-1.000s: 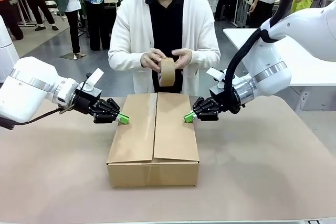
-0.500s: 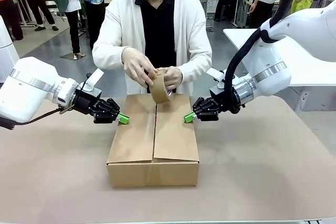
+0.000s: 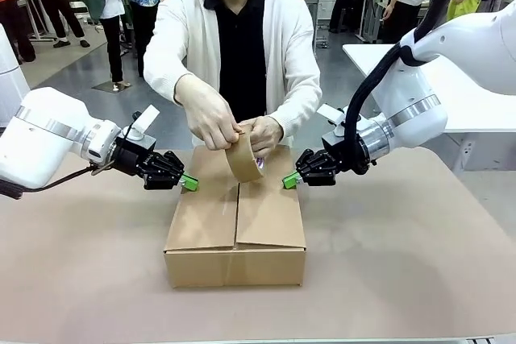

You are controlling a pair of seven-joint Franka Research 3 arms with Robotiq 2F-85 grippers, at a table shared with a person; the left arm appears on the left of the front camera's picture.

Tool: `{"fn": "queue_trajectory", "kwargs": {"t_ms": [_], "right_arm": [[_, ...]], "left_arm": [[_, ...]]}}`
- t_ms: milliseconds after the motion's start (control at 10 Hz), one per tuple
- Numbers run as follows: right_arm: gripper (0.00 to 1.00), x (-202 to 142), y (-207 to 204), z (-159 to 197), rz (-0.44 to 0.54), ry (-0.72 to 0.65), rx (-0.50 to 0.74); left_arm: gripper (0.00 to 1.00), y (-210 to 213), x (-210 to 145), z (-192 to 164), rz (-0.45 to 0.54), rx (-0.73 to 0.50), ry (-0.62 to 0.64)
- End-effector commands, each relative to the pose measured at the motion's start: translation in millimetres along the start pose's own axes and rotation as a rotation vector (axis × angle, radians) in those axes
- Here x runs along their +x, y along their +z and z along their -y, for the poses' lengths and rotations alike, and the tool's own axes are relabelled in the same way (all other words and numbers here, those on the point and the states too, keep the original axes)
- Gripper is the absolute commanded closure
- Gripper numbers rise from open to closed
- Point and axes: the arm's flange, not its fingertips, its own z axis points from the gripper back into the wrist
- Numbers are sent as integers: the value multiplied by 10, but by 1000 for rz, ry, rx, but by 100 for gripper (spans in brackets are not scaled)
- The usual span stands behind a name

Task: Wrap the clocks to prevent damage.
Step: After the human seals the box with tape, release both hands from the side flaps of the Package Box.

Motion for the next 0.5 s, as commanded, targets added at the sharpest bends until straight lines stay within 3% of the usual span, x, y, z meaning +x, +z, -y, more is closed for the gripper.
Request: {"fn": "queue_trajectory", "kwargs": {"t_ms": [0,400], "right_arm": [[99,-37,-21,13,-2,-1,-6],[99,-37,-21,13,-2,-1,-6]], "left_arm": [[100,-11,-43,5,-5,7,-5],[100,-11,-43,5,-5,7,-5]]}}
